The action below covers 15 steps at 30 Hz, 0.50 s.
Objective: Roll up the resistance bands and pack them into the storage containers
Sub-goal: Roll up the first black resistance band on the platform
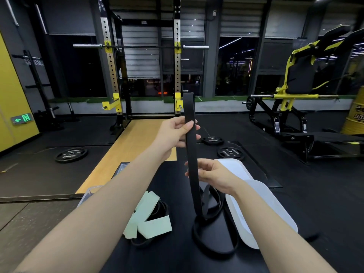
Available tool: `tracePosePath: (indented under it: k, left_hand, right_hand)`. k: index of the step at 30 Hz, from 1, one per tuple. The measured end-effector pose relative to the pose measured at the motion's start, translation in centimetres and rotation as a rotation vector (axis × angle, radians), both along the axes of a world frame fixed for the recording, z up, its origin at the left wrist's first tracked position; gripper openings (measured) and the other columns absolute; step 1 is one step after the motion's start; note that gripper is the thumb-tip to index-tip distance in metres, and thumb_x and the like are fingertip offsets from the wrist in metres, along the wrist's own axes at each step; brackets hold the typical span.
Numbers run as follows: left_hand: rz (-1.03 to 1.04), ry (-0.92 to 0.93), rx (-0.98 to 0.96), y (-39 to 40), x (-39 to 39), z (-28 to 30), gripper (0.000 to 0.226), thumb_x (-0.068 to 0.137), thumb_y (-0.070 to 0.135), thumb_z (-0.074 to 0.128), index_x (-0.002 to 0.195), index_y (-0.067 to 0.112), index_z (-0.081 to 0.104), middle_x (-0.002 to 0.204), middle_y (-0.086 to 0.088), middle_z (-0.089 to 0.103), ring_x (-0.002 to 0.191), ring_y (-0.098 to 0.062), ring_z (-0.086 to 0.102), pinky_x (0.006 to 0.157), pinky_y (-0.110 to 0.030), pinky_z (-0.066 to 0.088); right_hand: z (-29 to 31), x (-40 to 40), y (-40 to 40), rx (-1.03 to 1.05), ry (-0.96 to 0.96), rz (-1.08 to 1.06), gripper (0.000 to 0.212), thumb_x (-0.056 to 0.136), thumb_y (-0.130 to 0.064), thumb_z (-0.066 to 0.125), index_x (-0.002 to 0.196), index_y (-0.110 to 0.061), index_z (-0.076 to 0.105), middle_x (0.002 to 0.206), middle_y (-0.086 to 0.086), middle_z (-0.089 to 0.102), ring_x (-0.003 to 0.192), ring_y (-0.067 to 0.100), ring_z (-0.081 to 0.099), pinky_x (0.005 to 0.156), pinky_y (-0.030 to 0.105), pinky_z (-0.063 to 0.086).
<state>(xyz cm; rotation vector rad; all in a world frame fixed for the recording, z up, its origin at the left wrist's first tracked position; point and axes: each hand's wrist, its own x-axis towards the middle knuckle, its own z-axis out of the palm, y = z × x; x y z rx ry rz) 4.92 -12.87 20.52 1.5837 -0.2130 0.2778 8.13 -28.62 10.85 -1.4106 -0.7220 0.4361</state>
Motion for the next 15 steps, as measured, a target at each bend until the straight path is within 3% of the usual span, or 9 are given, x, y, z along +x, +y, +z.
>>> tracePosePath:
  k: [3,8,10,12,15]
  left_hand:
    - [0.008,0.005,0.015,0.3,-0.3,0.0,0.02,0.094,0.016,0.053,0.112,0.01,0.062,0.091,0.0,0.071,0.075,-0.016,0.072,0.062,-0.029,0.059]
    - [0.022,0.009,-0.001,1.0,-0.9,0.3,0.022,0.095,0.016,0.051,0.114,0.009,0.06,0.094,-0.001,0.07,0.073,-0.014,0.072,0.057,-0.025,0.057]
    - [0.036,0.018,-0.013,1.1,-1.0,0.3,0.021,0.096,0.016,0.051,0.114,0.008,0.06,0.093,-0.001,0.07,0.072,-0.013,0.072,0.058,-0.026,0.058]
    - [0.053,0.02,-0.009,1.2,-1.2,0.2,0.021,0.096,0.015,0.051,0.113,0.009,0.06,0.092,-0.001,0.07,0.07,-0.012,0.071,0.062,-0.028,0.059]
    - [0.075,0.002,0.019,1.5,-1.4,0.4,0.019,0.096,0.015,0.051,0.112,0.011,0.061,0.091,0.001,0.07,0.07,-0.01,0.071,0.065,-0.028,0.059]
  right_hand:
    - [-0.1,-0.2,0.0,-0.083,-0.043,0.019,0.016,0.088,-0.002,0.061,0.101,-0.01,0.066,0.098,0.007,0.07,0.094,0.021,0.065,0.089,0.033,0.052]
    - [-0.4,-0.3,0.2,-0.234,-0.097,-0.068,0.01,0.088,0.001,0.061,0.084,-0.008,0.06,0.091,0.019,0.062,0.088,0.029,0.061,0.091,0.043,0.052]
    - [-0.5,-0.4,0.7,-0.282,-0.143,-0.237,0.019,0.084,-0.004,0.069,0.071,-0.011,0.057,0.075,0.012,0.062,0.073,0.024,0.062,0.08,0.045,0.057]
    - [-0.3,-0.9,1.3,-0.35,-0.219,-0.383,0.028,0.079,-0.012,0.075,0.062,-0.015,0.053,0.06,-0.001,0.057,0.059,0.017,0.059,0.064,0.036,0.057]
    - [0.4,-2.0,2.2,-0.408,-0.331,-0.469,0.034,0.077,-0.017,0.075,0.059,-0.014,0.047,0.056,-0.004,0.049,0.05,0.012,0.053,0.055,0.037,0.059]
